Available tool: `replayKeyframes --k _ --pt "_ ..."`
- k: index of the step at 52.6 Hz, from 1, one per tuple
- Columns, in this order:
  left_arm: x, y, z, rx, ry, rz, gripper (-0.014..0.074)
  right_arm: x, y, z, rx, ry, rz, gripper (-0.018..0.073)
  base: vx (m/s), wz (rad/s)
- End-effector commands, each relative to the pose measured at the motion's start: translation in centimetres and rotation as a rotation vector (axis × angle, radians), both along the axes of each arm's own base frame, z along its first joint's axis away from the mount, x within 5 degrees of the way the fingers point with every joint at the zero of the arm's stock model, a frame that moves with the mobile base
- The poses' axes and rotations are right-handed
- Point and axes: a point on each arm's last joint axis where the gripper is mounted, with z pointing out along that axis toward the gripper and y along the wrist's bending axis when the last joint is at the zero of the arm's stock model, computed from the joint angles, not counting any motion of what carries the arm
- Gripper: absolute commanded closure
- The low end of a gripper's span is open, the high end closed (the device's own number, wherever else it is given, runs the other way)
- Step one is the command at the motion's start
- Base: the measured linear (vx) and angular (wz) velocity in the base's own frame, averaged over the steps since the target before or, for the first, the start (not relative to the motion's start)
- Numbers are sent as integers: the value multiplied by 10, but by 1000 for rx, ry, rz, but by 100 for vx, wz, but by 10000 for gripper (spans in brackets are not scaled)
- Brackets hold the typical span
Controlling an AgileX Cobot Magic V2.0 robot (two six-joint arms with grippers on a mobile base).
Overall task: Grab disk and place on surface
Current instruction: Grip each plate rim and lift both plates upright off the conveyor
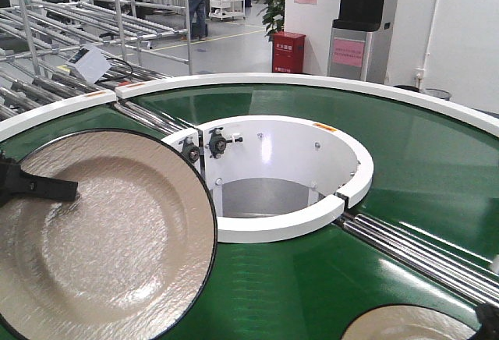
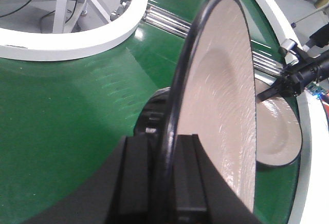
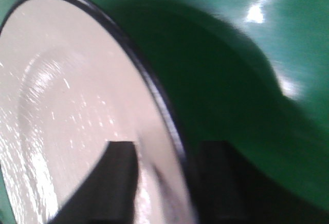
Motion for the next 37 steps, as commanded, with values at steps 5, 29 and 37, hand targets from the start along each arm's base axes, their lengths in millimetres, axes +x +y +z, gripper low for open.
replayKeyframes --k 5,29,37 --pt "-9 -6 31 -130 -85 27 605 3 15 25 57 -60 51 575 0 0" --pt "-6 -5 41 -257 -87 115 605 14 36 119 517 -373 -245 568 0 0" --pt "-4 -3 43 -300 -71 155 605 -1 44 172 614 -536 -280 568 0 0"
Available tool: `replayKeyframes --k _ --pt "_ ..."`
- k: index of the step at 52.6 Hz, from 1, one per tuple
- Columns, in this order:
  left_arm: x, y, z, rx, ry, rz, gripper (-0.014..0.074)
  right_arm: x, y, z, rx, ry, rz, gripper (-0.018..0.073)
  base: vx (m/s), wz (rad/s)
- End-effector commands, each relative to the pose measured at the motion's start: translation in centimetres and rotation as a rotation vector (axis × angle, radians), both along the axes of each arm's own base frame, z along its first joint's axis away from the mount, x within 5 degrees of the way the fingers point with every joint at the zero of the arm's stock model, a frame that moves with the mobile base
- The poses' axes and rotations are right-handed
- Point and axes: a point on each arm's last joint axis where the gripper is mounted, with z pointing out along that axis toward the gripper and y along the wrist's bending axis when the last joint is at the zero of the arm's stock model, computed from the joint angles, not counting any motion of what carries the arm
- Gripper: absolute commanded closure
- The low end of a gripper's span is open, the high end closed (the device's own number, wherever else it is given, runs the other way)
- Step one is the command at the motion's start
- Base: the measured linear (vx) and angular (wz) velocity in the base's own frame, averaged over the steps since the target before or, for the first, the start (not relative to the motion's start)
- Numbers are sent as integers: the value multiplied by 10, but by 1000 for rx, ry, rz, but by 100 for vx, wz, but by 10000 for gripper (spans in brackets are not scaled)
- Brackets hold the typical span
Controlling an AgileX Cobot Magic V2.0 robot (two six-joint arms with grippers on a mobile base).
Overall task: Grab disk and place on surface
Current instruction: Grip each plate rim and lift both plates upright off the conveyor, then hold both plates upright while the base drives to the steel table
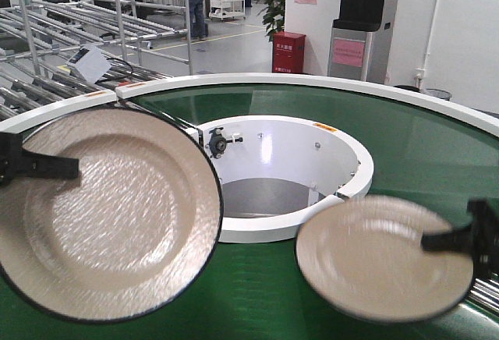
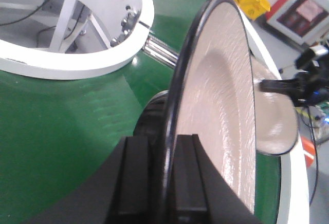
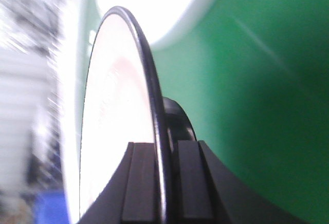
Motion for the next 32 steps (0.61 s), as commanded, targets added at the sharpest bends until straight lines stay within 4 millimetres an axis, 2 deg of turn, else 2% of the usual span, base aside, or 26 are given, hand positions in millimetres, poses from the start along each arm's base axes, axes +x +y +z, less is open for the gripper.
replayKeyframes --k 1,15,25,32 --pt "-10 -4 34 -155 -92 52 605 -21 14 70 168 -208 36 568 0 0" --pt "-12 -6 35 -199 -42 45 605 -69 34 128 29 -338 50 568 0 0" --pt "-15 -9 38 -255 -38 6 605 -88 39 144 -48 -354 1 568 0 0" --pt "-16 -11 41 -292 -40 -13 605 -90 40 146 -50 -357 2 568 0 0"
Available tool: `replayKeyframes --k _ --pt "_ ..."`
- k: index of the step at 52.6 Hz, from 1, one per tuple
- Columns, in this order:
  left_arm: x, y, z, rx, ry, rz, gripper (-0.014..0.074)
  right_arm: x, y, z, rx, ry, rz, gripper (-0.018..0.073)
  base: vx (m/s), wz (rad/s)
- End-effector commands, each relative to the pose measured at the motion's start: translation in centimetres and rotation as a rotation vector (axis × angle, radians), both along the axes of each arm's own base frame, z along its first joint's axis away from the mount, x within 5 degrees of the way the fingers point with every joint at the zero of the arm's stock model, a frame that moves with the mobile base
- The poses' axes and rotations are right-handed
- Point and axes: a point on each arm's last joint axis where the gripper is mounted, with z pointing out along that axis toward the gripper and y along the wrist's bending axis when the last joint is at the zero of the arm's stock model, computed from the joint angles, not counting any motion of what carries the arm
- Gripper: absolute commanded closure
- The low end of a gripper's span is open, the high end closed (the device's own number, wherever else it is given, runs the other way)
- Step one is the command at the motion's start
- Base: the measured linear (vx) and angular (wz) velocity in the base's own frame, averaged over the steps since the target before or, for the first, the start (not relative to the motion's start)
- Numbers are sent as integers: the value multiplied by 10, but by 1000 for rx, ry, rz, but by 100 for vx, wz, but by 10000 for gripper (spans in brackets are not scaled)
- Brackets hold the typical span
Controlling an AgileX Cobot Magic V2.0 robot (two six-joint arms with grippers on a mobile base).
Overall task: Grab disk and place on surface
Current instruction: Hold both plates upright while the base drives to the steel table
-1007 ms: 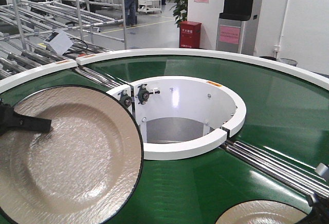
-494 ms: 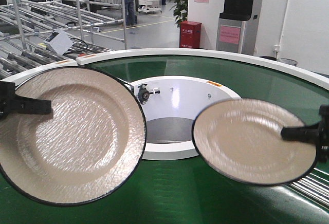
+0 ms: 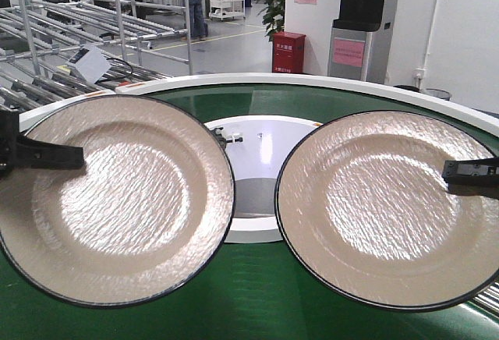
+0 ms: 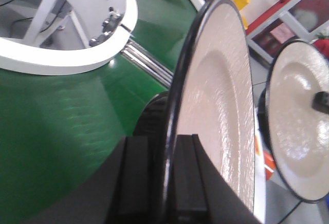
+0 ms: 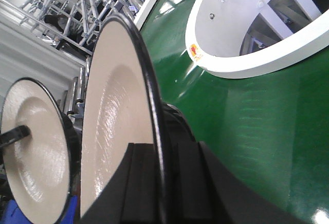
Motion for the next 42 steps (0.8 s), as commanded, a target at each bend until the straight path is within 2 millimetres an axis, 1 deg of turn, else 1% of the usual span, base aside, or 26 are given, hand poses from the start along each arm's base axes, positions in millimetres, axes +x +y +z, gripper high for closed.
replayKeyframes --k 1,42 --pt "-14 -6 36 -164 -103 0 605 -7 5 27 100 -94 -18 568 0 0" --pt "-14 -7 36 -163 -103 -4 604 -7 4 27 96 -95 -32 568 0 0"
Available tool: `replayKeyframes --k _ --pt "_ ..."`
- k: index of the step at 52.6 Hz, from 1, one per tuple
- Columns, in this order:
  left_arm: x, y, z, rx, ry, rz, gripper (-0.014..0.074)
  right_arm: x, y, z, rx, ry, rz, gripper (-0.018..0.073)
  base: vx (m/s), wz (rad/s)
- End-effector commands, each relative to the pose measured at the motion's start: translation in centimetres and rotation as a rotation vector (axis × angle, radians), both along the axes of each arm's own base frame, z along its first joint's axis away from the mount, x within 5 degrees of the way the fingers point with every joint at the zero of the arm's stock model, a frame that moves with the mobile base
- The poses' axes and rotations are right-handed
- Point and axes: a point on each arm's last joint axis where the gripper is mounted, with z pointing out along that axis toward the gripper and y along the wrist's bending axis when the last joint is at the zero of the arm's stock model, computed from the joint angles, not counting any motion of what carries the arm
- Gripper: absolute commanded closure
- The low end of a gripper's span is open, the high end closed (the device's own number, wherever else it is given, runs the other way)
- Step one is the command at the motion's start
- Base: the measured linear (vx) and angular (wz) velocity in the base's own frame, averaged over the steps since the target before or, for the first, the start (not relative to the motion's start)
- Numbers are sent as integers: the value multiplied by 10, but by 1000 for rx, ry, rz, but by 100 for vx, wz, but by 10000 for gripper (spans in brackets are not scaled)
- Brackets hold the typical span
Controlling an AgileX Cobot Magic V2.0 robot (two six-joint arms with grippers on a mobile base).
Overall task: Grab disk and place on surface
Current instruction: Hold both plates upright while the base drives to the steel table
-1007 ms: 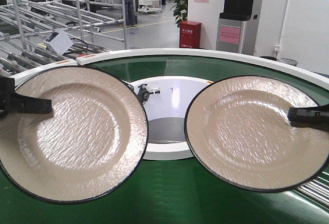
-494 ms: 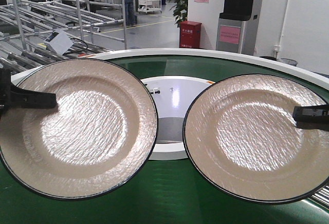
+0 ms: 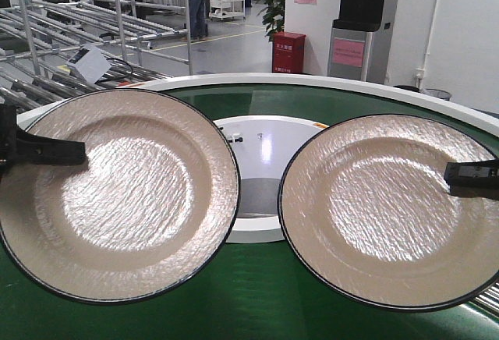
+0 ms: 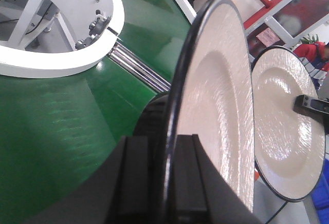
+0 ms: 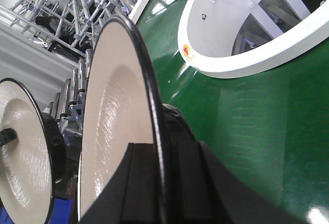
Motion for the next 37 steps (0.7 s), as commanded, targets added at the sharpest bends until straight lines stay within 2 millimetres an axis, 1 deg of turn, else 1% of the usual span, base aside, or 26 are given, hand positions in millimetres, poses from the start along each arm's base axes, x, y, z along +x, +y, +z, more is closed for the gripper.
replayKeyframes --k 1,23,37 --pt "-13 -5 35 -138 -102 9 604 -7 5 28 104 -109 -13 568 0 0" --pt "-13 -5 35 -138 -102 9 604 -7 5 28 104 -109 -13 568 0 -1" --pt "-13 -5 35 -138 -102 9 604 -7 5 28 103 -109 -14 568 -5 -19"
